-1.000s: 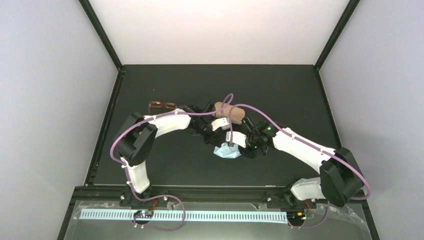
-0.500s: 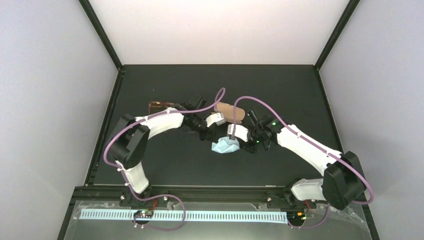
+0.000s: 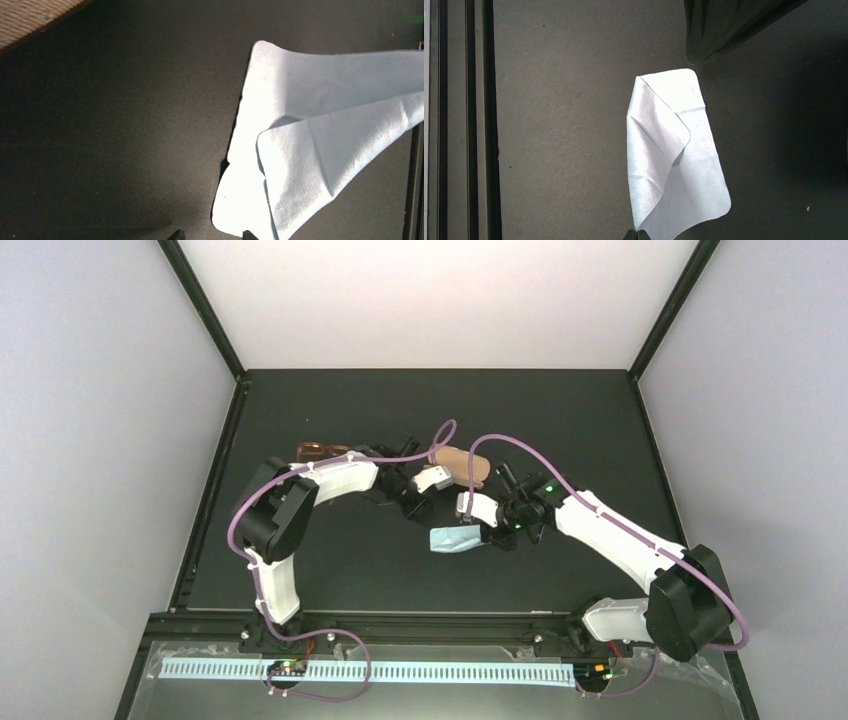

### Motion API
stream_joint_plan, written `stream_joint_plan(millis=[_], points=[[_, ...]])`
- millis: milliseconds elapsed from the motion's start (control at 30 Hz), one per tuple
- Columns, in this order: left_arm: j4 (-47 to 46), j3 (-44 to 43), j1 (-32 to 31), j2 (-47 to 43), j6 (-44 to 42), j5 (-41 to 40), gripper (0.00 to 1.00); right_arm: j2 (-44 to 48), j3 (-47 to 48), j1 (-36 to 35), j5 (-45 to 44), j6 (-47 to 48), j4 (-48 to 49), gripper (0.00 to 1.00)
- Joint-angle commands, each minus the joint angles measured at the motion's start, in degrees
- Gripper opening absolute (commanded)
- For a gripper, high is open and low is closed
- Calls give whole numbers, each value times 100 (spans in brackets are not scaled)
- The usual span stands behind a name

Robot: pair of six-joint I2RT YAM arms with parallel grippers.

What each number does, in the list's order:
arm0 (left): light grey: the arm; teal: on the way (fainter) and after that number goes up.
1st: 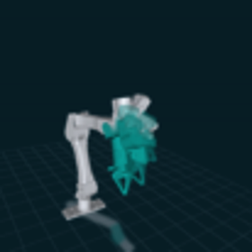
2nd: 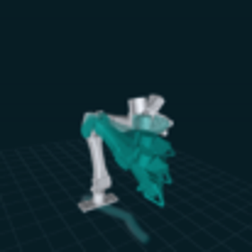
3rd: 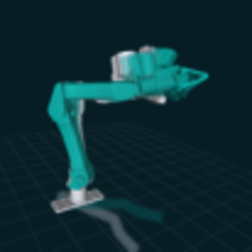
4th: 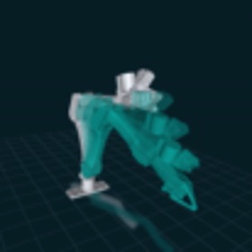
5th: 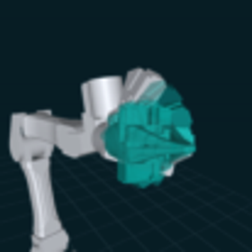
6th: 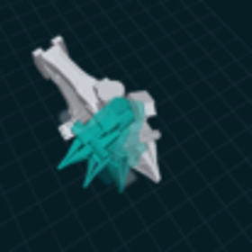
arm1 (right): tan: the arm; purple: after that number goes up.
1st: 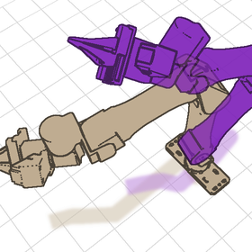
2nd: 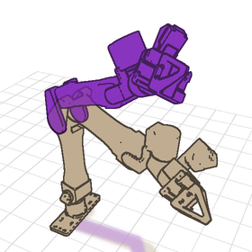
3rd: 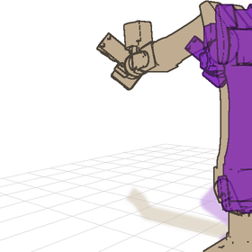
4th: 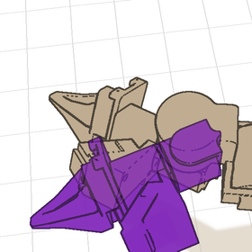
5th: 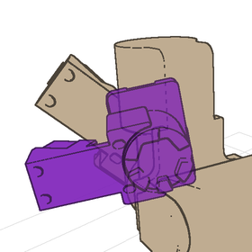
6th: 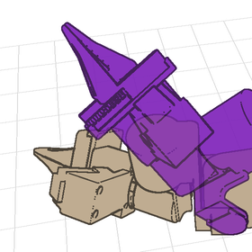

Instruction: Organize the sunglasses

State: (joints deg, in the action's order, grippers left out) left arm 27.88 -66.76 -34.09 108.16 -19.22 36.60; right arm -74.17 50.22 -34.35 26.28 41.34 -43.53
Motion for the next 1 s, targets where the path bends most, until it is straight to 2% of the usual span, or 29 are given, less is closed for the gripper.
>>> stream_joint_plan(millis=[0, 167, 300, 433, 700, 967], points=[[102, -224, 14, -49, 42, -225, 34, 44, -94, 25, 120, -29, -77, 1], [111, -222, 13, -175, -181, 410, 44, -9, -258, 25, -97, -10, -111, 1], [136, -276, -19, -107, -200, 1188, 46, 41, -498, 17, -280, 0, -108, 1], [153, -414, -126, 49, -73, 1540, 46, 1, -606, 22, -396, -43, -107, 1], [130, -662, -363, 433, 236, 1811, 37, -110, -721, 17, -401, -134, -4, 1], [-76, -707, -696, 754, 528, 1547, 36, -23, -723, 17, -370, -172, 29, 1]])
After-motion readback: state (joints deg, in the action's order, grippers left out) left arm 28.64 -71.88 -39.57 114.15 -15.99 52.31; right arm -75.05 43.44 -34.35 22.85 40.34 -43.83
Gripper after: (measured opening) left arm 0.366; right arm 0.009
